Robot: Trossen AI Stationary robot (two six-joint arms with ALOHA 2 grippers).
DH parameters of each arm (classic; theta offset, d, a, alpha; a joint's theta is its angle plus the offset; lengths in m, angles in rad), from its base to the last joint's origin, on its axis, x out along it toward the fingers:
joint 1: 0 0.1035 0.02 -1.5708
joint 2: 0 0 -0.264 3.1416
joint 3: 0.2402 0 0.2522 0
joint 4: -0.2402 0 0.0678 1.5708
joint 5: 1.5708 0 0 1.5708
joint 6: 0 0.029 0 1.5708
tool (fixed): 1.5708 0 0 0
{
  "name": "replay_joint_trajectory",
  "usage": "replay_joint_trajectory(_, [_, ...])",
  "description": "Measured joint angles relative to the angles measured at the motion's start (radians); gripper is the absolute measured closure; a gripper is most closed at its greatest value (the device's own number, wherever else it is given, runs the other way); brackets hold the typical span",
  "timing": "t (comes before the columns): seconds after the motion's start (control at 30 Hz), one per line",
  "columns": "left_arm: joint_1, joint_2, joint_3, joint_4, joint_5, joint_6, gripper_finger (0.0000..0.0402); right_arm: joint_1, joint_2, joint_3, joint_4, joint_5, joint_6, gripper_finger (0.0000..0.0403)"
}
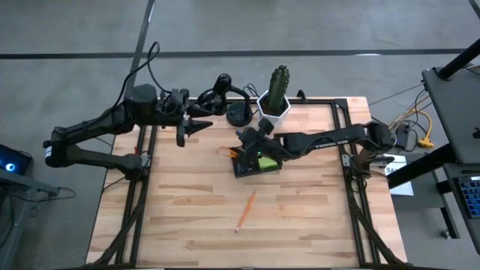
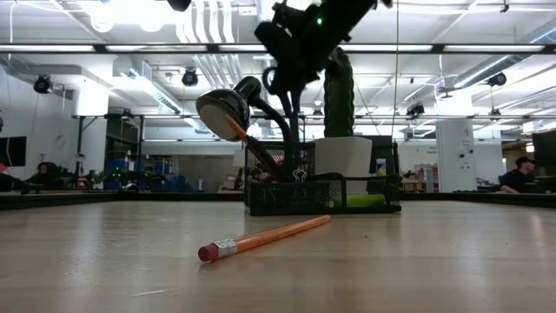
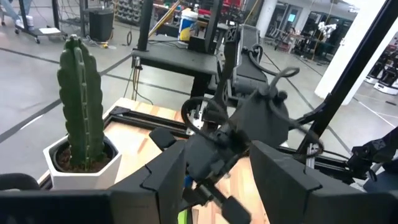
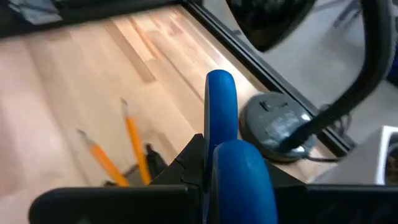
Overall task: Pick and place office supplies into organizer
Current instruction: Put the blue scissors into the desk organizer
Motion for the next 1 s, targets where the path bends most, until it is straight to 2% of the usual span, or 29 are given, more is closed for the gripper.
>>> replay_joint_trajectory(0.17, [0.0,-0.004,0.0,-0.009,0.0,0.0,0.0238,-0.003,0.033,-0.001,-0.006,0.038,0.0,0.0377])
replay_joint_trajectory(0.83, [-0.001,-0.009,0.0,-0.01,0.001,0.0,0.0238,-0.003,0.092,-0.004,-0.009,0.035,0.085,0.0377])
replay_joint_trajectory(1.0, [-0.001,-0.008,0.0,-0.01,0.001,-0.001,0.0238,-0.003,0.091,-0.005,-0.016,0.022,0.086,0.0324])
